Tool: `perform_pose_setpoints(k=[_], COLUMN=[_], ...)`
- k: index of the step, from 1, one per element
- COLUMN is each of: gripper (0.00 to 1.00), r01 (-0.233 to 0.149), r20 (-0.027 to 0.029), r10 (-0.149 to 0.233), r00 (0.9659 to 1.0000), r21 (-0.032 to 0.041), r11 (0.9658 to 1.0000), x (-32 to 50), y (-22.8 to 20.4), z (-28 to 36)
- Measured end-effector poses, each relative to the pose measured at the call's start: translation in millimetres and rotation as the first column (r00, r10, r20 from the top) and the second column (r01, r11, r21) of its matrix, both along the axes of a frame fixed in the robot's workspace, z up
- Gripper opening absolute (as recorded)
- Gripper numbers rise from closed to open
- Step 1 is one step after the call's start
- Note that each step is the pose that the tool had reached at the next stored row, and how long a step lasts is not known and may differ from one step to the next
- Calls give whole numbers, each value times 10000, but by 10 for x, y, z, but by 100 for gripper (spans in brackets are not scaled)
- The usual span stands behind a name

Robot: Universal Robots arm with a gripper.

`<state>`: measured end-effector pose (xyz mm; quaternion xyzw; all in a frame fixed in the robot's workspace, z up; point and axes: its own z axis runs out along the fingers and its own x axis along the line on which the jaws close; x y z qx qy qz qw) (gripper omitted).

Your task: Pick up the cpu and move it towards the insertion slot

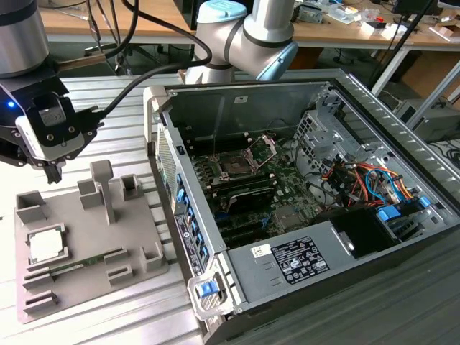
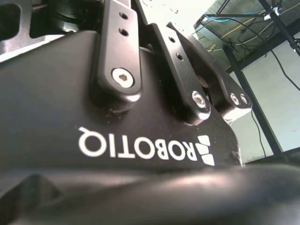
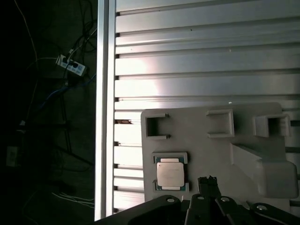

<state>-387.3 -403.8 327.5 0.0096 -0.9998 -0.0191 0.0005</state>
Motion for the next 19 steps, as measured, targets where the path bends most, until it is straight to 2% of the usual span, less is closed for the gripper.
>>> perform_pose_setpoints(k=[19], gripper=[11], r01=[0], r20=[0], r10=[0], r00=[10000], r21=[0], r11=[10000], x=[0], y=[0], z=[-48])
